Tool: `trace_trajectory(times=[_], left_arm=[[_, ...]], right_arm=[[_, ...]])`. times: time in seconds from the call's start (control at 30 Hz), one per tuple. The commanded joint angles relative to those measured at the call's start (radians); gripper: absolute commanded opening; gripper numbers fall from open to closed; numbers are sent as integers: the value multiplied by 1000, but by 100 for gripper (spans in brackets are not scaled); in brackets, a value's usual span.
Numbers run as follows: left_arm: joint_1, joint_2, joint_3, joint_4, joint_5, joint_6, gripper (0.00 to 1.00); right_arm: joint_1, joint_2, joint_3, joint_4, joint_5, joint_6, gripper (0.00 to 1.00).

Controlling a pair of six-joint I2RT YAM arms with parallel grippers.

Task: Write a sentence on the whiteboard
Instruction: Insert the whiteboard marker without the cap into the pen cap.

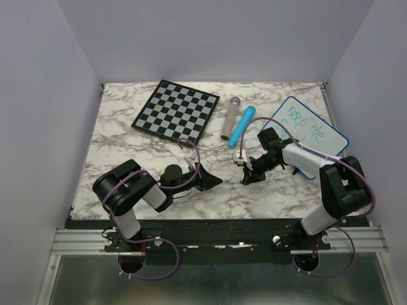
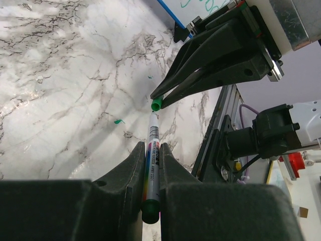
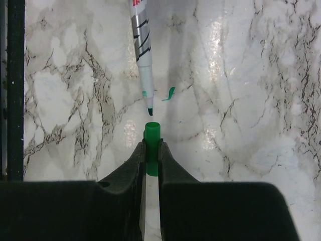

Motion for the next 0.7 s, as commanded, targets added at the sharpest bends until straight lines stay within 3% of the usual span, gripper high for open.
trace_trajectory(times=[0.0, 0.67], left_arm=[[-6, -10, 13, 385, 29, 2, 0], [-9, -9, 16, 385, 38, -3, 0]], right_arm=[[18, 20, 21, 6, -49, 8, 1], [32, 40, 45, 8, -46, 45, 1]])
